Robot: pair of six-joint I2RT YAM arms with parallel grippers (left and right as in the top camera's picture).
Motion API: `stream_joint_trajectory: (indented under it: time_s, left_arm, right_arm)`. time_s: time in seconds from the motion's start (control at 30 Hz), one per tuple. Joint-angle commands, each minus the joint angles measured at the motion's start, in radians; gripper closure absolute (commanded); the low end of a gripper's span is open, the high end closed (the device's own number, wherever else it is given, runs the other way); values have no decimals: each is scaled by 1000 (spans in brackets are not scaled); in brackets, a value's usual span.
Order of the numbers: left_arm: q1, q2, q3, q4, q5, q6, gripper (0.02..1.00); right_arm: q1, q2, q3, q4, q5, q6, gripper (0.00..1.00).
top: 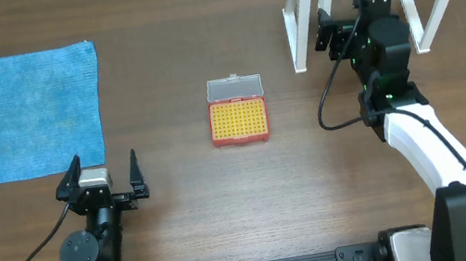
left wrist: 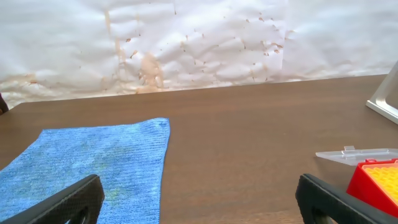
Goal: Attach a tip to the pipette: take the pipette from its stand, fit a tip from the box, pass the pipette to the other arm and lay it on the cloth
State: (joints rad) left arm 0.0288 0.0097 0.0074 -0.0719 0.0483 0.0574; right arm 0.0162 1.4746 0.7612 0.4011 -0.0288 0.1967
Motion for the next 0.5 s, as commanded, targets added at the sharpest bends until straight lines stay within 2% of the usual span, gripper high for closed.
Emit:
stream_joint_trajectory:
  time_s: [0.03, 0.2, 0.5]
  left_arm:
    - [-3, -6, -2, -7, -11, -9, 23]
    - [-3, -6, -2, -7, -11, -9, 23]
    - [-3, -6, -2, -7, -11, -9, 23]
  right_arm:
    - [13, 34, 40, 5, -9, -54, 3]
    - [13, 42, 41, 5, -10, -106, 1]
    - [13, 62, 60, 6, -10, -105, 3]
